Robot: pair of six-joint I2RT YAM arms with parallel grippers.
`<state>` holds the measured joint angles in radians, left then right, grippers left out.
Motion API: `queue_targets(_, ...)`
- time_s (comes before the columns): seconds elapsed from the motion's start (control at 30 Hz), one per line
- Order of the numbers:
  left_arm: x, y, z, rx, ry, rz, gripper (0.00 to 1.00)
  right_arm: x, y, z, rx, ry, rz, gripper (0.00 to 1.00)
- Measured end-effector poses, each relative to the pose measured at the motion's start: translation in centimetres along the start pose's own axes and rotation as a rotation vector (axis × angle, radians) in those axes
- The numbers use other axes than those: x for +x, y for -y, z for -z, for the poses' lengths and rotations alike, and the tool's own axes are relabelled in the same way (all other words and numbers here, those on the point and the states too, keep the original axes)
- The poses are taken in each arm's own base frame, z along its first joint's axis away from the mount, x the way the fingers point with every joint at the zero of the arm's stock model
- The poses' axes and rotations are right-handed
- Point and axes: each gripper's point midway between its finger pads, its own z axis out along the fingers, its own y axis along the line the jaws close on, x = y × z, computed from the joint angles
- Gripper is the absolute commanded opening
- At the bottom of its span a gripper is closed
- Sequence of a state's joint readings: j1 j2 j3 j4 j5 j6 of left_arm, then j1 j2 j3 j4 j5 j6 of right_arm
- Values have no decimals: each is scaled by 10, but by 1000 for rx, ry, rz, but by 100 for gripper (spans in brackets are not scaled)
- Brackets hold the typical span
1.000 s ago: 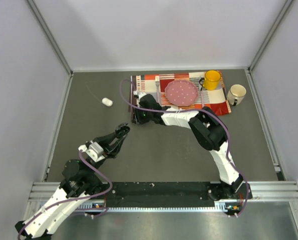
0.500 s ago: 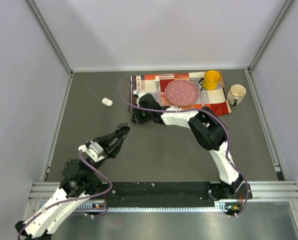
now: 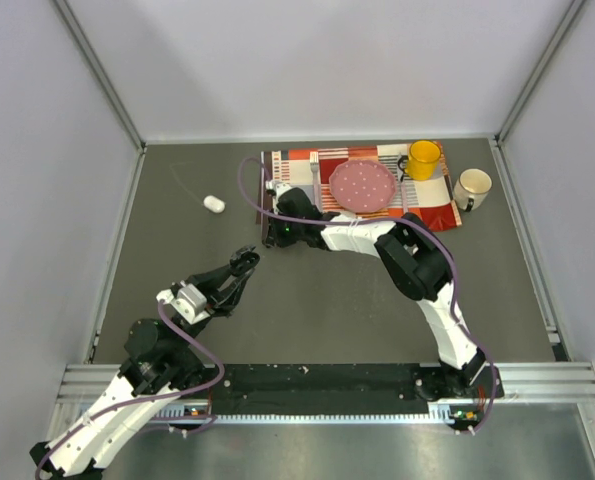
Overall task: Insert the wireless bluetooth earbuds into the charging case
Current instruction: Pick up the earbud from the center of the board.
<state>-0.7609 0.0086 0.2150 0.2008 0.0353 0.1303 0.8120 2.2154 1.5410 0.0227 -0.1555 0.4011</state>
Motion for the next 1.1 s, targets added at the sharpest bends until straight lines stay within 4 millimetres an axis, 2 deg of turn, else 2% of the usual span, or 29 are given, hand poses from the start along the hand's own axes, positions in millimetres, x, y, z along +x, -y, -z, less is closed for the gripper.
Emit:
queue_targets(0.03, 0, 0, 0, 0, 0, 0, 0, 0, 0, 0, 0, 2, 1, 0)
queue_targets(0.23, 0, 0, 0, 0, 0, 0, 0, -1, 2, 0, -3, 31, 4, 0)
queue_targets(0.3, 0, 0, 0, 0, 0, 0, 0, 1, 4, 6, -2, 37, 4, 0)
queue_targets(0.4, 0, 0, 0, 0, 0, 0, 0, 5, 5, 26, -18, 43, -4, 0)
queue_targets(0.5, 0, 0, 0, 0, 0, 0, 0, 1, 7, 64, -72, 83, -33, 0)
queue_targets(0.7, -2, 2, 0, 9, 9, 4, 0, -32, 17, 156, -148, 251, -10, 0)
queue_targets(0.8, -8, 6, -2, 34, 33, 13, 0, -45, 0, 195, -184, 305, 98, 0)
queue_targets(0.93, -3, 18, -11, 98, 18, 35, 0, -62, -30, 262, -223, 404, 276, 0)
queue_targets(1.1, 0, 37, -20, 199, 20, 66, 0, -66, -68, 345, -306, 532, 482, 0)
